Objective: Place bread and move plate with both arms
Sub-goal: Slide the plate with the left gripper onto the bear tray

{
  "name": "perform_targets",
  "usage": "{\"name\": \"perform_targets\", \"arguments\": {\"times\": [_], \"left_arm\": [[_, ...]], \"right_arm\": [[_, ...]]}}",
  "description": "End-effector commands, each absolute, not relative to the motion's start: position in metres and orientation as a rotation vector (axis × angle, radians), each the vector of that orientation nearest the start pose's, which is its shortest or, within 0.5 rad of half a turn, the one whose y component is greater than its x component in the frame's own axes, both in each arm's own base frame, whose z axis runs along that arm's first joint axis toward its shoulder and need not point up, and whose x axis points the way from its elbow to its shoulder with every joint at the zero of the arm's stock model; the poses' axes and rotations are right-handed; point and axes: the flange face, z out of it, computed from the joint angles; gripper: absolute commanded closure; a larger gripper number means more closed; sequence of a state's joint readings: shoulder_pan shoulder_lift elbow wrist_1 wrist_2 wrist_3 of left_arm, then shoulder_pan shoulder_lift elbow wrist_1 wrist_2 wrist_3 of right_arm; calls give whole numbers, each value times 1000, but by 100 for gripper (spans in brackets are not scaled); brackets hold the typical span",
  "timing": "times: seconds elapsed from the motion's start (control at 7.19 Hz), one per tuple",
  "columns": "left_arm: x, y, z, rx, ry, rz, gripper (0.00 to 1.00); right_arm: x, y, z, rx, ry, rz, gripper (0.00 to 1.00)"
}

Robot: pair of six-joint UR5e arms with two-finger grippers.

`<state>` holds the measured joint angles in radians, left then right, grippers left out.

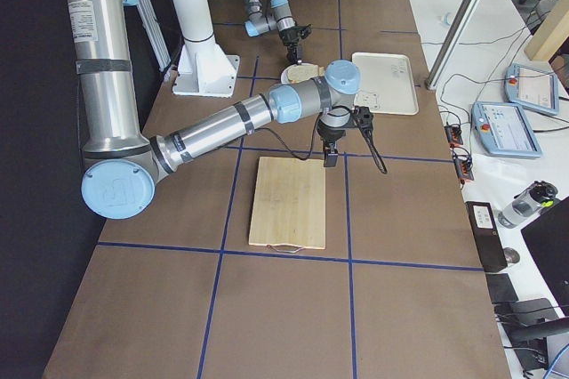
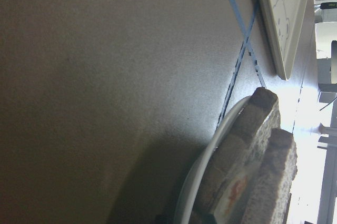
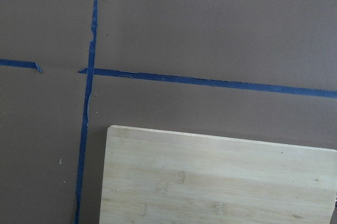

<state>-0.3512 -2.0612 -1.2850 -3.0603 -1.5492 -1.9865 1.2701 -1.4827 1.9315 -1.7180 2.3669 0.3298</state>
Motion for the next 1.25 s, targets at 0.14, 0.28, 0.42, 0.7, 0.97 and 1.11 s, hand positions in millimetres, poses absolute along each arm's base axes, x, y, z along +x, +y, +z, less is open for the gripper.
{"name": "perform_targets", "arguments": {"times": [0.14, 0.28, 0.42, 0.7, 0.97, 1.11], "left_arm": [[582, -357, 342, -43, 1737, -586, 96], [579, -357, 335, -44, 1756, -583, 96], [573, -359, 327, -39, 1774, -584, 96], [553, -376, 312, -10, 1811, -597, 98], [530, -410, 304, 45, 1821, -639, 99], [522, -427, 304, 61, 1816, -670, 100]], "right_arm": [[-91, -502, 454, 25, -839, -95, 0], [-90, -501, 455, 26, -837, -94, 0], [-90, -501, 455, 26, -837, -94, 0], [-89, -500, 460, 19, -829, -88, 0], [-81, -493, 472, 7, -820, -77, 0], [-69, -490, 479, 6, -817, -58, 0]]}}
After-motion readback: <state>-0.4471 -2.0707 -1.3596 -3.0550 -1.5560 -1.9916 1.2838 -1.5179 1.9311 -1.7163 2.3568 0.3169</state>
